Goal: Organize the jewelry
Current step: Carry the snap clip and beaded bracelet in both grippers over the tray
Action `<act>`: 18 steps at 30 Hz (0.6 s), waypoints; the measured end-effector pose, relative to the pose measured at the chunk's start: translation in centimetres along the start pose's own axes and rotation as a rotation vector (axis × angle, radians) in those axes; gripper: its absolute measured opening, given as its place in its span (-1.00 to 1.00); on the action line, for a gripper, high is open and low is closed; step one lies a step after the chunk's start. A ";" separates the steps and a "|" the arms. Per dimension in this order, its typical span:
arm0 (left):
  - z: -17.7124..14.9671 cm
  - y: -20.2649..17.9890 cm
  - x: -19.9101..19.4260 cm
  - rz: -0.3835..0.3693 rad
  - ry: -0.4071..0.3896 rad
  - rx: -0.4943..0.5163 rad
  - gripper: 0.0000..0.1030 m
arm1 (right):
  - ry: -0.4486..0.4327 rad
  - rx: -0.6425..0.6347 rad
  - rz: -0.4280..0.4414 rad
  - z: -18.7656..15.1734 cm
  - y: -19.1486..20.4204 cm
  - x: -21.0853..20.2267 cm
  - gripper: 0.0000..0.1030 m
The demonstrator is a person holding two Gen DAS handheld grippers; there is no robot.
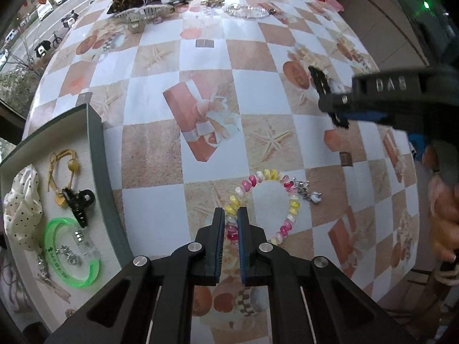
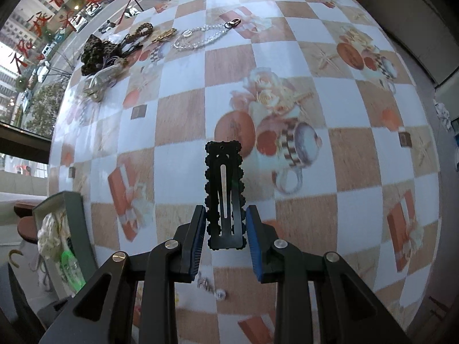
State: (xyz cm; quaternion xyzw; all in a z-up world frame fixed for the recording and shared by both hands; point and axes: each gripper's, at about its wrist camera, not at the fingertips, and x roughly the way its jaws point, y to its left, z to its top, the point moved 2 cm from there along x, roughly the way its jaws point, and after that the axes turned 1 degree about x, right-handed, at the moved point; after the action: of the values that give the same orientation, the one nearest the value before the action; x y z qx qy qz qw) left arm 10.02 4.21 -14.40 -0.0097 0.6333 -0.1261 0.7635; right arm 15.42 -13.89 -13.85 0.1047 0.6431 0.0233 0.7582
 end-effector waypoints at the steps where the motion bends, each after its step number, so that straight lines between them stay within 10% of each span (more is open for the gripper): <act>1: 0.1 0.2 -0.4 0.001 -0.006 0.006 -0.76 | 0.001 0.002 0.002 -0.4 -0.1 -0.3 -0.40; 18: -3.4 -0.8 -5.4 0.004 -0.053 0.019 -0.76 | 0.022 -0.017 0.015 -5.3 1.8 -3.7 -0.40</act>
State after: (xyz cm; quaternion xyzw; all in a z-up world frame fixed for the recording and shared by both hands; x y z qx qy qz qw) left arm 5.72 5.00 -9.67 -0.0045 0.6115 -0.1303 0.7804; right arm 9.81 -12.11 -10.75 0.1028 0.6506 0.0357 0.7516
